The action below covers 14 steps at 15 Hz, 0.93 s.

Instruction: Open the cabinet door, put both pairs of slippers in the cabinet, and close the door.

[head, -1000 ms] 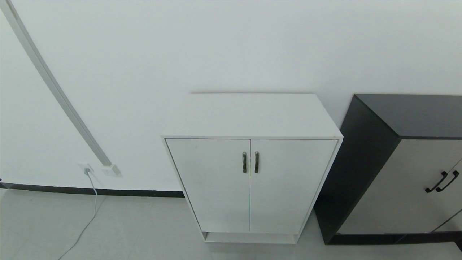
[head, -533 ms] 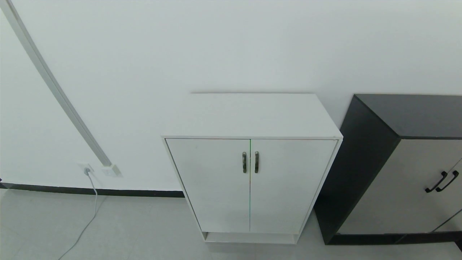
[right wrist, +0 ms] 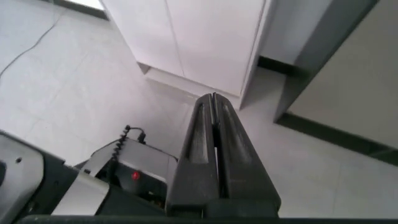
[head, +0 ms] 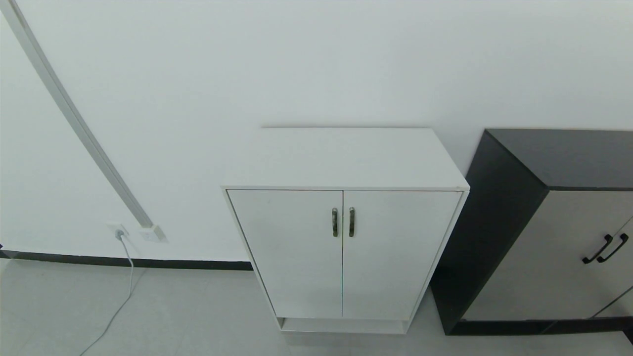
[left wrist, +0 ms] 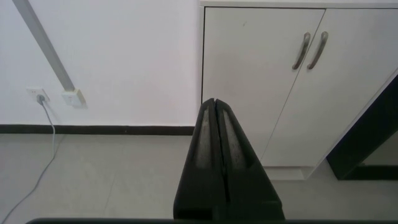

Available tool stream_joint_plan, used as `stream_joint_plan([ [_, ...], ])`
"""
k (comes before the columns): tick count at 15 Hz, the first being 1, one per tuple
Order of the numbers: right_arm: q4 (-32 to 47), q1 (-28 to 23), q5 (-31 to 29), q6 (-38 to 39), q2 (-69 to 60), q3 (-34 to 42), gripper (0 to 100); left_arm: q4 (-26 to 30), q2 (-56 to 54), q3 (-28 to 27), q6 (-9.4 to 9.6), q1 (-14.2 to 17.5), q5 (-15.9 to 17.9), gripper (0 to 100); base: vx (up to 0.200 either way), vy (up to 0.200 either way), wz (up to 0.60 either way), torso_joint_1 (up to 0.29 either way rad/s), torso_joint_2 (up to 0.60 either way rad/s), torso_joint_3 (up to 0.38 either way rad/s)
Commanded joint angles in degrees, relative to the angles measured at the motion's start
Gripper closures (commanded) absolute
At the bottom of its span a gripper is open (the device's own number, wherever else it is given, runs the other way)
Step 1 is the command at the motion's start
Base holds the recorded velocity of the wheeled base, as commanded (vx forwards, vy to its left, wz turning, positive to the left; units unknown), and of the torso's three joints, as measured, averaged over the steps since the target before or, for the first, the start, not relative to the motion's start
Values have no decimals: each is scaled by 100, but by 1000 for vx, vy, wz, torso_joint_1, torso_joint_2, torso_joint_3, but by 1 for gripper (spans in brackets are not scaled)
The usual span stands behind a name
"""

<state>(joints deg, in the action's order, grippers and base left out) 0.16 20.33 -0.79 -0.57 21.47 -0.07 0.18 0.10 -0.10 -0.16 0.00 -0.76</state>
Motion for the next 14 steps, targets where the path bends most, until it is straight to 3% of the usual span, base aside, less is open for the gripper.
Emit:
stream_joint_plan([
  [1,-7,-987,0,-4,-301,7,100,-1,-1,1,-2,0,-4,100,0,0,0,0,0,0],
  [6,-7,-2042,0,-4,-1523,7,100,-1,-1,1,-2,0,-4,100,0,0,0,0,0,0],
  [14,-33,-2016,0,286,-2147,7,100,-1,-1,1,7,0,-4,100,0,0,0,0,0,0],
])
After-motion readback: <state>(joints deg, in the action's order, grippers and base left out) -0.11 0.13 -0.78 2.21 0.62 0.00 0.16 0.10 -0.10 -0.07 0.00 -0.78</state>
